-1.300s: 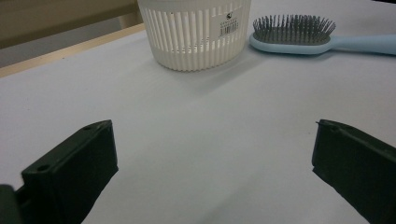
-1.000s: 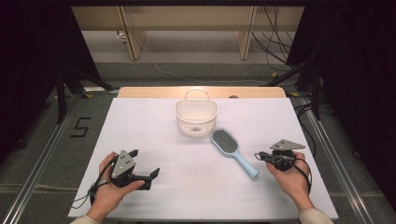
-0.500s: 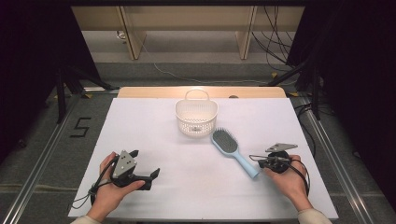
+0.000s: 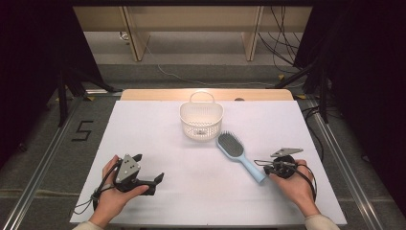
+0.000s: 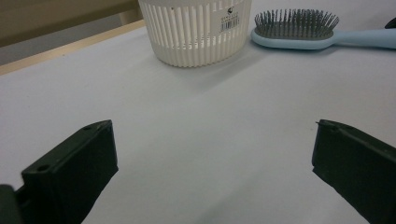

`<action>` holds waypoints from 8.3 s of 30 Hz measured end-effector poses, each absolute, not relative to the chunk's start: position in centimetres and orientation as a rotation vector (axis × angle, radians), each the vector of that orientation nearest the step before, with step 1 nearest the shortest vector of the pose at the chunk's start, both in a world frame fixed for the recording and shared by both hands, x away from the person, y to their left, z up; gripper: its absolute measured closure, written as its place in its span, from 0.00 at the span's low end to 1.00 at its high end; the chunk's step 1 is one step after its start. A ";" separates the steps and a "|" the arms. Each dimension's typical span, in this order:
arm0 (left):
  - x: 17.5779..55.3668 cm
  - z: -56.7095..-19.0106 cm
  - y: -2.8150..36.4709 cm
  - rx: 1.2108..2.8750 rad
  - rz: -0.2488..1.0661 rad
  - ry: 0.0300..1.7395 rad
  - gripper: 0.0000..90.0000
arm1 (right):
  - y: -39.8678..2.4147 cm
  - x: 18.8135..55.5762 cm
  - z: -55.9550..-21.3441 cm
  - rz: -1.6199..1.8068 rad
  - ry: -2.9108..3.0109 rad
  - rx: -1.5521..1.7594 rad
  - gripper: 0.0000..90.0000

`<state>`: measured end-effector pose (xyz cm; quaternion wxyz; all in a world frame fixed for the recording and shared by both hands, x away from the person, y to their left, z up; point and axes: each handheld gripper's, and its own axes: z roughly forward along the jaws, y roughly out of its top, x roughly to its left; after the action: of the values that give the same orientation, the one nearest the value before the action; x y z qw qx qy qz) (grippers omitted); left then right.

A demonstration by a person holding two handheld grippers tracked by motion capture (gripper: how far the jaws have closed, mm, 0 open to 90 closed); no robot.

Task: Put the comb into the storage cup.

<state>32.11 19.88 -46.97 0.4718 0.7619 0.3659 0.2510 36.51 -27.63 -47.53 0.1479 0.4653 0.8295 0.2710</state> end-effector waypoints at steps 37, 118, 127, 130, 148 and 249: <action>32.1 -46.9 20.0 1.861 0.618 0.891 0.00 | -25.6 35.1 -46.8 0.688 2.563 1.265 1.00; 32.1 -47.0 19.9 1.866 0.611 0.891 0.00 | -21.3 34.8 -43.9 0.883 2.457 1.337 0.46; 32.0 -47.0 19.9 1.864 0.613 0.894 0.00 | -19.2 36.5 -43.2 0.823 2.499 1.343 0.24; 32.0 -47.0 19.9 1.864 0.612 0.895 0.00 | -18.5 37.4 -43.2 0.778 2.524 1.359 0.22; 32.1 -47.0 19.9 1.863 0.610 0.892 0.00 | -15.3 41.5 -45.0 0.472 2.608 1.591 0.28; 32.1 -47.1 19.8 1.867 0.591 0.878 0.00 | -14.8 43.4 -45.6 0.337 2.485 1.877 0.78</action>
<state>32.15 19.78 -47.14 0.4774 0.7644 0.3594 0.2421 43.35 -14.76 -45.63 0.0047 0.5991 0.7934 0.1076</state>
